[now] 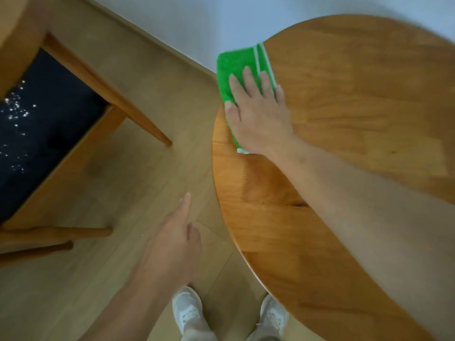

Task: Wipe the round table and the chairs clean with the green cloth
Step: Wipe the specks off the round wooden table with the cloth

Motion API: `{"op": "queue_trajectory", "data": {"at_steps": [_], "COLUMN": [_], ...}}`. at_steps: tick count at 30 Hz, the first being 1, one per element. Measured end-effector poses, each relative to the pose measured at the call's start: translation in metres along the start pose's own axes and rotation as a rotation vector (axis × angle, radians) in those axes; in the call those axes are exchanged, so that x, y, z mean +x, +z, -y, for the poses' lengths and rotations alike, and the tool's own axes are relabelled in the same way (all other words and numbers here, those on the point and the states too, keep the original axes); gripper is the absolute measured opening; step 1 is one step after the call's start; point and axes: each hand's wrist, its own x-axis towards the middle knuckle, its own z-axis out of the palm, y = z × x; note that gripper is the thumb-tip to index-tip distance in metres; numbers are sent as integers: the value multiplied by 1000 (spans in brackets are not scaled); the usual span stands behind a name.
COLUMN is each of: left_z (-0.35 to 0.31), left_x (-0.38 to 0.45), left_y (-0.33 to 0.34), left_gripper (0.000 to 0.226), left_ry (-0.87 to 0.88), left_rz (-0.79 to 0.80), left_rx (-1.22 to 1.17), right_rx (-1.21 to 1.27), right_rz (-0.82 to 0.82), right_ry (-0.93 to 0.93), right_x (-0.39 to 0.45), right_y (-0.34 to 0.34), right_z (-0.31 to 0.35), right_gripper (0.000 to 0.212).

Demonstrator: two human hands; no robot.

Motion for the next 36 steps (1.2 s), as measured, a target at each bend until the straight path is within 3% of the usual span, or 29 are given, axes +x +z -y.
{"op": "queue_trajectory", "data": {"at_steps": [5, 9, 13, 19, 23, 28, 33, 36], "left_z": [-31, -51, -75, -111, -135, -153, -161, -164], "left_x": [1, -4, -15, -38, -55, -64, -69, -74], "left_y": [-4, 1, 23, 85, 124, 143, 149, 153], "left_gripper": [54, 55, 67, 60, 61, 56, 60, 59], "left_ry": [42, 168, 398, 635, 763, 782, 760, 778], "left_rz": [-168, -293, -193, 115, 175, 255, 266, 262], "left_rx": [-25, -49, 155, 442, 542, 671, 682, 602], "right_rx": [40, 77, 113, 119, 40, 97, 122, 77], "right_rz": [92, 143, 118, 73, 49, -14, -25, -8], "right_ry": [-239, -278, -201, 74, 263, 706, 886, 778], "right_x": [-87, -172, -244, -291, -307, -315, -315, -329], "right_y": [11, 18, 22, 10, 2, -13, -13, -1], "right_z": [24, 22, -6, -101, -172, -250, -218, -159], "right_gripper": [57, 60, 60, 53, 55, 63, 66, 66]}}
